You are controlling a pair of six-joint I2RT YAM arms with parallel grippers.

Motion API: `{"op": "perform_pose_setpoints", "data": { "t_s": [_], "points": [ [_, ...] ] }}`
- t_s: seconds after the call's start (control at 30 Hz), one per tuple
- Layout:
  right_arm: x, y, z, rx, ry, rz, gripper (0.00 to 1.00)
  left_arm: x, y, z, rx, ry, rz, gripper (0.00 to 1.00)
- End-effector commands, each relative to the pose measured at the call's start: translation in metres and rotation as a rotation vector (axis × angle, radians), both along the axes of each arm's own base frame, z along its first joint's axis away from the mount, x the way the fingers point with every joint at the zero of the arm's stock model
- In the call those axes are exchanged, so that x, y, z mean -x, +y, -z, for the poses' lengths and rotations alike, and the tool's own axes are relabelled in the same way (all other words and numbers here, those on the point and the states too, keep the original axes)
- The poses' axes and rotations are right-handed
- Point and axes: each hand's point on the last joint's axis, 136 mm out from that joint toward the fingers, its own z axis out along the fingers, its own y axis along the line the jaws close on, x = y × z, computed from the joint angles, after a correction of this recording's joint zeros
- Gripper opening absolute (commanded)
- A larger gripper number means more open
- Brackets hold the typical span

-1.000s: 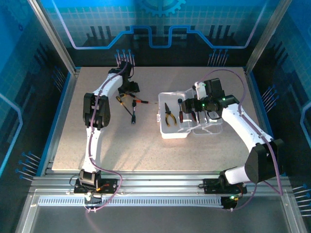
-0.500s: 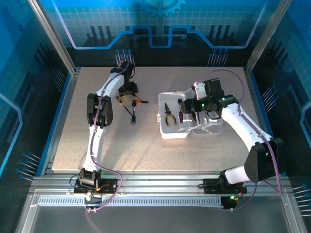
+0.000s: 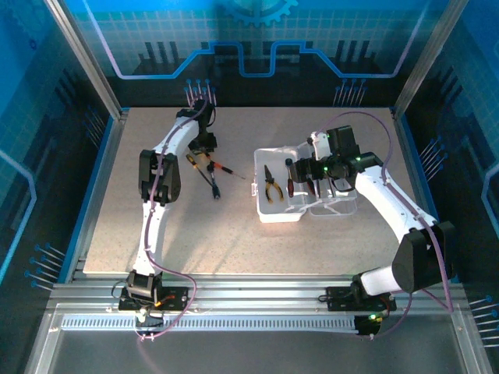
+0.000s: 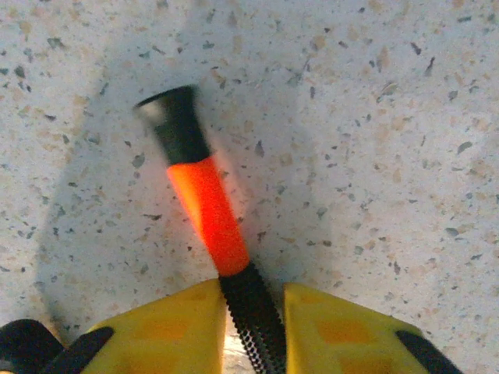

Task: Pack the tool kit

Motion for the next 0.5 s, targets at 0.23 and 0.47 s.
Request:
{"op": "perform_pose_setpoints", "data": {
  "t_s": [0.23,0.47],
  "points": [
    [0.002,0.003,-0.011,-0.023,-0.023,-0.023,1.0,0.033,0.029,0.007,-0.029,0.079,-0.019,0.11],
    [0.005,0.002,-0.016,-0.023,-0.032,-0.022,1.0,0.031,0.03,-0.006,-0.031,0.048,-0.011,0.0]
  ]
}}
